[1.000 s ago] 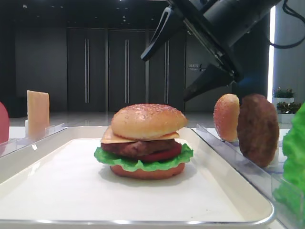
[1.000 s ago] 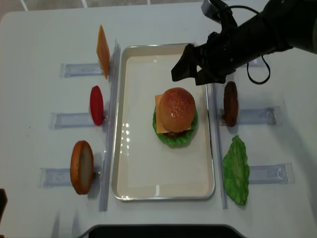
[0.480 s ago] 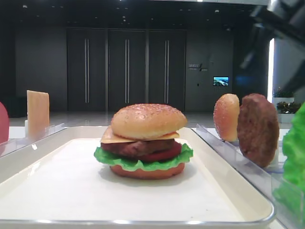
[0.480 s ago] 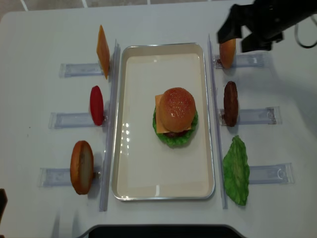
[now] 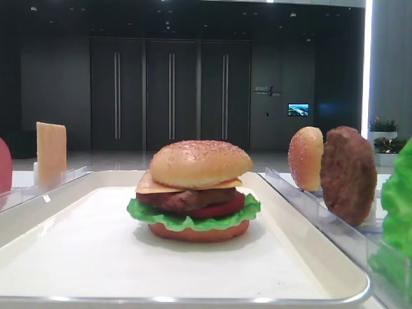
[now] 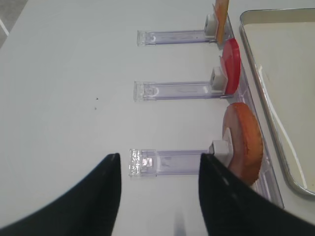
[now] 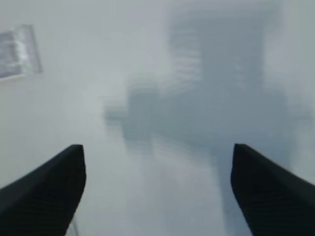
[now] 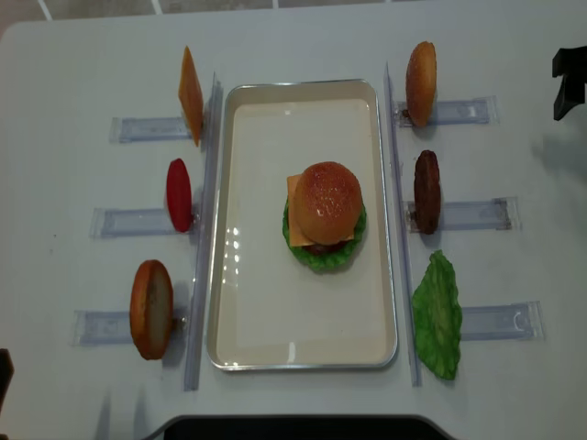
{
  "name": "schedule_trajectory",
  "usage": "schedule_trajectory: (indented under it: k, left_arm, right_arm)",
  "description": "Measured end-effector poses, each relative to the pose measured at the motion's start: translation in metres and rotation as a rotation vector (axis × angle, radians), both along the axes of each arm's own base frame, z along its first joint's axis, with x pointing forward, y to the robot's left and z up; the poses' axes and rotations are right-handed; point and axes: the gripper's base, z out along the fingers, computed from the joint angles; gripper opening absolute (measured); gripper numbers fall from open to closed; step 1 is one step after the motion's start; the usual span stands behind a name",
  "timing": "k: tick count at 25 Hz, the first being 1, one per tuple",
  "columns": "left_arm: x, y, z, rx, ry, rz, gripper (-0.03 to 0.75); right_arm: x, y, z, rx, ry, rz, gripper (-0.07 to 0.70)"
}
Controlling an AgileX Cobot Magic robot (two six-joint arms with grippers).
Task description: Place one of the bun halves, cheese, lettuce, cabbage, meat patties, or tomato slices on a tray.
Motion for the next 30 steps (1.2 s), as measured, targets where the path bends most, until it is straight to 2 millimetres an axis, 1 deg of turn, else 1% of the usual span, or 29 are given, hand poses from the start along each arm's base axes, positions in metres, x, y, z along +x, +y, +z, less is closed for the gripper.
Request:
schedule_trajectory:
  k: [4,6,8,9,10,11,13,14,15,17,20,21,23,27,30]
  left_arm:
    - [0.000,0.000,0.000,0.000,0.000,0.000,0.391]
    - [0.000,0.000,0.000,0.000,0.000,0.000,0.391]
    - [0.000,0.000,0.000,0.000,0.000,0.000,0.391]
    - [0.000,0.000,0.000,0.000,0.000,0.000,0.391]
    - [0.000,0.000,0.000,0.000,0.000,0.000,0.391]
    - [0.000,0.000,0.000,0.000,0.000,0.000,0.391]
    - [0.000,0.000,0.000,0.000,0.000,0.000,0.391]
    - [0.000,0.000,0.000,0.000,0.000,0.000,0.391]
    - [0.000,0.000,0.000,0.000,0.000,0.000,0.391]
    - [0.000,0.000,0.000,0.000,0.000,0.000,0.391]
    - [0.000,0.000,0.000,0.000,0.000,0.000,0.391]
    - [0.000,0.000,0.000,0.000,0.000,0.000,0.391]
    - [0.000,0.000,0.000,0.000,0.000,0.000,0.391]
    - [0.000,0.000,0.000,0.000,0.000,0.000,0.391]
    - [0.000,0.000,0.000,0.000,0.000,0.000,0.391]
  right_arm:
    - [0.000,0.016,0.007,-0.052,-0.012,0.055,0.570]
    - [-0.003,0.019,0.013,-0.043,-0.012,0.063,0.569]
    - [-0.011,0.021,0.018,-0.027,-0.009,0.067,0.561]
    - [-0.019,0.022,0.022,-0.025,-0.012,0.067,0.553]
    - [-0.031,0.024,0.022,-0.022,-0.011,0.066,0.544]
    - [-0.045,0.025,0.027,-0.022,-0.026,0.064,0.535]
    - [-0.084,0.029,0.031,-0.022,-0.028,0.061,0.528]
    - [-0.103,0.030,0.028,-0.020,-0.010,0.061,0.527]
    - [-0.122,0.032,0.032,-0.018,-0.013,0.060,0.526]
    - [-0.161,0.037,0.030,-0.004,-0.001,0.054,0.524]
    - [-0.214,0.042,0.039,-0.013,-0.079,0.052,0.522]
    - [-0.227,0.043,0.040,-0.016,-0.106,0.052,0.522]
    - [-0.259,0.046,0.048,-0.031,-0.223,0.052,0.521]
    - [-0.299,0.050,0.046,-0.042,-0.344,0.044,0.521]
    - [-0.319,0.053,0.048,-0.047,-0.444,0.058,0.521]
